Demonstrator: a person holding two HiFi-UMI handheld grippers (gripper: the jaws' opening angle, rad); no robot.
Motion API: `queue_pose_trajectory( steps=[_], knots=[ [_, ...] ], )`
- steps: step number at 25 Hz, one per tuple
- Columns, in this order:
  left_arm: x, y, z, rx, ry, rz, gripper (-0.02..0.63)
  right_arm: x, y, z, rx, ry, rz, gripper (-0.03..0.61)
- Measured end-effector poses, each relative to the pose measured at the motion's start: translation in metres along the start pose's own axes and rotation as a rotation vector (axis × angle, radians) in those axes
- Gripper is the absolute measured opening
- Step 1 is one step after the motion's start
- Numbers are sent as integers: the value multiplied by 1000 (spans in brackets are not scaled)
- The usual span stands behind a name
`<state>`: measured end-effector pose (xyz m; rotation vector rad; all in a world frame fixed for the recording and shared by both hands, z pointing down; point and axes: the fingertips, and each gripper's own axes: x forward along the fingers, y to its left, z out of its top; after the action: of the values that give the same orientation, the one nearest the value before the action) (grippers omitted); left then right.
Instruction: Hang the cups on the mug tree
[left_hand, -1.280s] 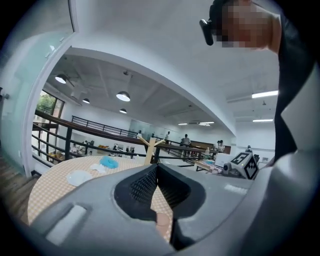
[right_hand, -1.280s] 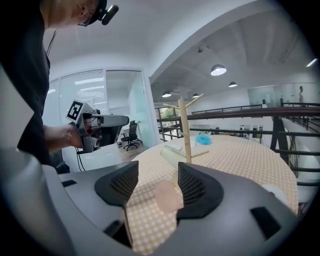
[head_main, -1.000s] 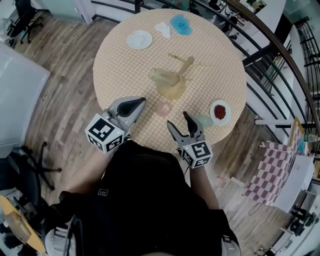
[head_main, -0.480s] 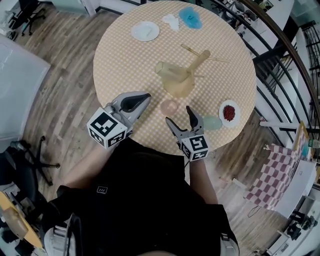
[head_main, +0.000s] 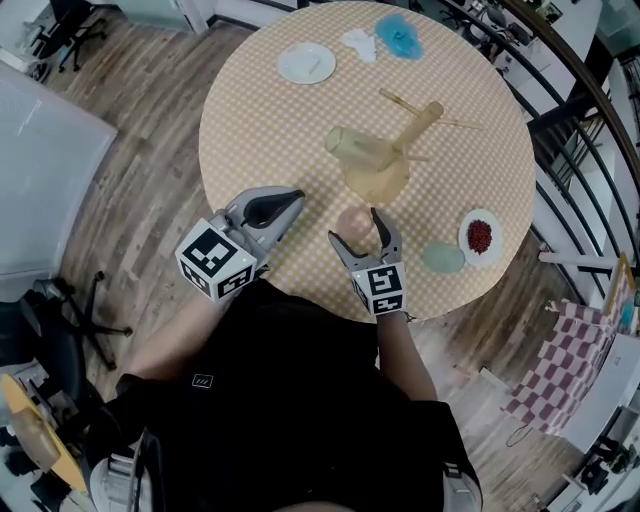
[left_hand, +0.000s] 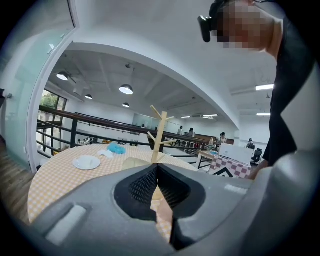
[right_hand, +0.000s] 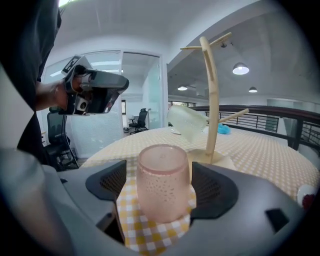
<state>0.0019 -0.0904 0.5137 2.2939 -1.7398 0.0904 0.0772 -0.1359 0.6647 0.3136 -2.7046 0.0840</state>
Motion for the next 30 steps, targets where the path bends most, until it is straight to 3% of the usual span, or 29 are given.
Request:
queue_pose_trajectory(
  steps=[13,22,30],
  knots=[
    [-9,13,10,-29,30,17,6,12,-14,0,82,27,-52,357],
    [-15,-1,47,-25,60,-40,6,-37,-17,58,89,14,-100,356],
    [-3,-20,51,-43,50,-85,6,-91,-38,93,118,-33,-170,356]
  ],
)
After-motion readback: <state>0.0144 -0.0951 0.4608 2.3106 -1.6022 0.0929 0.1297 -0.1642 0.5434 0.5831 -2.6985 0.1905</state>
